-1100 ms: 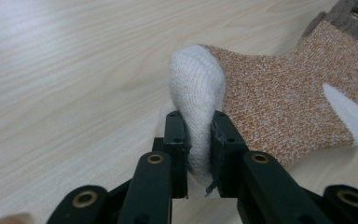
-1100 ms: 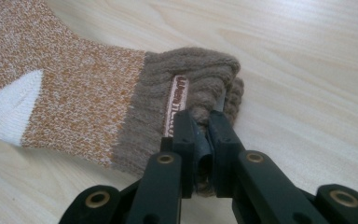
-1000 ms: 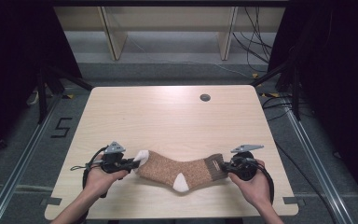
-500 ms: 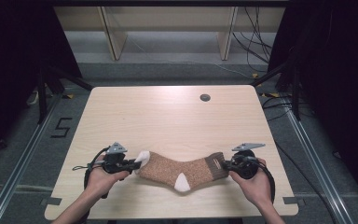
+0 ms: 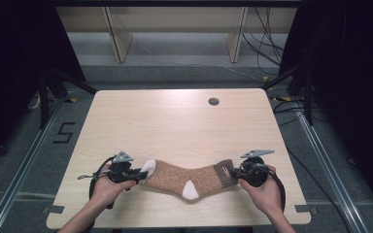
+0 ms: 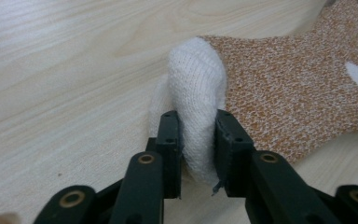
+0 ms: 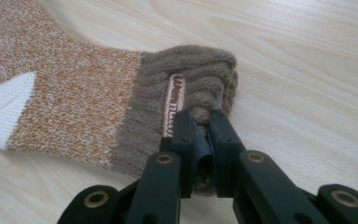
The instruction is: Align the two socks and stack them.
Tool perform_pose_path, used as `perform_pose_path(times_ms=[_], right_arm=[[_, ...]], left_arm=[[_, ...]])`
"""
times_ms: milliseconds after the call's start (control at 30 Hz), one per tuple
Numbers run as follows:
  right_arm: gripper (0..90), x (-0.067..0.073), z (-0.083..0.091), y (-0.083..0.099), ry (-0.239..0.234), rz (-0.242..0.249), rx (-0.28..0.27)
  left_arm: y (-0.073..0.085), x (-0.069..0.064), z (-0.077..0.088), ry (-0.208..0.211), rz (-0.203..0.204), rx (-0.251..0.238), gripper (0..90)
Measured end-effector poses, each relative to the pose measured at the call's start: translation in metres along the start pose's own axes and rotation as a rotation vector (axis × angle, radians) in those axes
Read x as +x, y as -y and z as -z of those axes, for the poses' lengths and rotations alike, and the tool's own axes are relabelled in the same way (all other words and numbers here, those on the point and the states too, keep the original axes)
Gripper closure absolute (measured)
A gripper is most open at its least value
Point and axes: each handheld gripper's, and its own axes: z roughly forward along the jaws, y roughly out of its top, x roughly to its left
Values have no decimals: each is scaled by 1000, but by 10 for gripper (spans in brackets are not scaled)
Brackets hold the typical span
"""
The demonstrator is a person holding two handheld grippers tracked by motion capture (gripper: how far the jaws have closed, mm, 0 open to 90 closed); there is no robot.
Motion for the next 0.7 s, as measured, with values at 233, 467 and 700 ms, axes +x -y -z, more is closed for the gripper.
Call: perform_pose_path(times_ms=[233,467,700], right_arm=[[794,1,-2,1,11,6,16],[739,0,-3,2,16,5,12],[642,-2,-2,2,35,-8,11]], left_arm=[[-3,9,12,-19,68,-62,549],[-3,19,20,-33,113,-88,667],[-4,11,11,-12,84,-62,693]])
